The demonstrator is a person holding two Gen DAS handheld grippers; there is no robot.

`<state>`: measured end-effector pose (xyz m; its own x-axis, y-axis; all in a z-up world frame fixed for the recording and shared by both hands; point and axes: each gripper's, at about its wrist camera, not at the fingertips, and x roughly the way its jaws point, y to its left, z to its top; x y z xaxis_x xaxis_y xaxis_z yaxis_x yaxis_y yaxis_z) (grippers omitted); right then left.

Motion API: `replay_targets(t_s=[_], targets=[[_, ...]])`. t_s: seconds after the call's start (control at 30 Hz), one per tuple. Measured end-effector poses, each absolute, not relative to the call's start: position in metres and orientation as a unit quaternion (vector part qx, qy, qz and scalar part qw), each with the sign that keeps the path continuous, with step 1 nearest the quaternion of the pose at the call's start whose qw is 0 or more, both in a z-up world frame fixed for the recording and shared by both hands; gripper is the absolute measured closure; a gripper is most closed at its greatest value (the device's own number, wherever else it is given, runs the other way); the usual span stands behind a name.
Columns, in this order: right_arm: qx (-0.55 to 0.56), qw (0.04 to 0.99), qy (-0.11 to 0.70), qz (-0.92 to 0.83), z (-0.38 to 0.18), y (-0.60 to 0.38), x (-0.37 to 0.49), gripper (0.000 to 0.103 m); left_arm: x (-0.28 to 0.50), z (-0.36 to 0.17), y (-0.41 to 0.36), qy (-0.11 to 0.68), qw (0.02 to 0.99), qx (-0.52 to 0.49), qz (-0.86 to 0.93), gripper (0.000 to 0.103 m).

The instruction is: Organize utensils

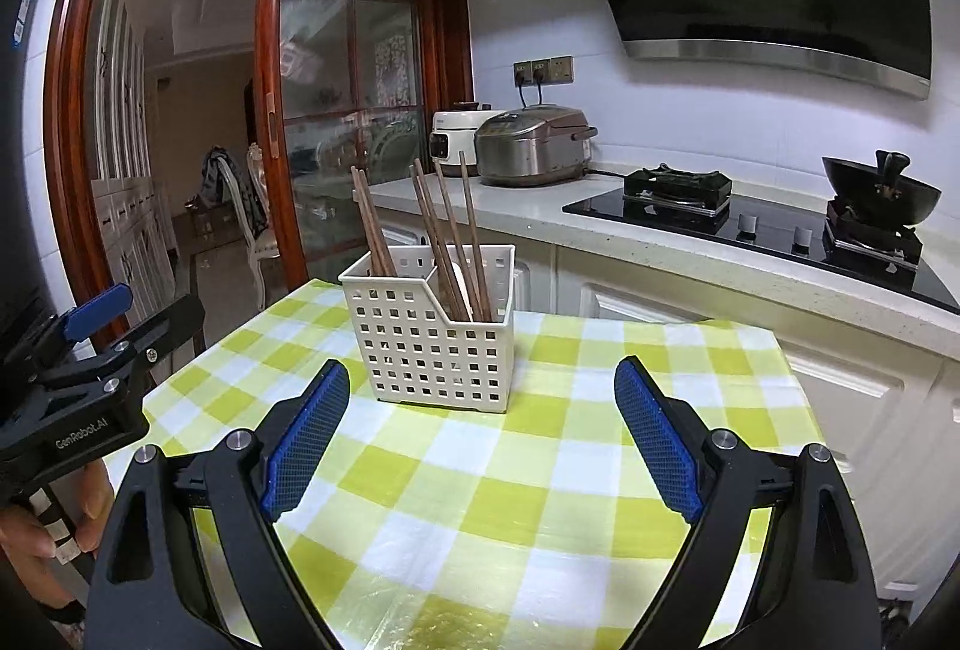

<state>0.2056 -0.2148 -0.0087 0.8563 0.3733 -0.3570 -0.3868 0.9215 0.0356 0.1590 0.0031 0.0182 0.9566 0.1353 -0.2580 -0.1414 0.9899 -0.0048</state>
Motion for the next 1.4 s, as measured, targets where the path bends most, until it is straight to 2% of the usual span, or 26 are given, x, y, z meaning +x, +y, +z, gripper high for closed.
replay_targets(t_s=[1.4], targets=[[-0.013, 0.962, 0.17, 0.214, -0.004, -0.2144, 0.199, 0.018, 0.1531, 0.0131, 0.0029, 0.141, 0.989, -0.006, 0.046, 0.004]])
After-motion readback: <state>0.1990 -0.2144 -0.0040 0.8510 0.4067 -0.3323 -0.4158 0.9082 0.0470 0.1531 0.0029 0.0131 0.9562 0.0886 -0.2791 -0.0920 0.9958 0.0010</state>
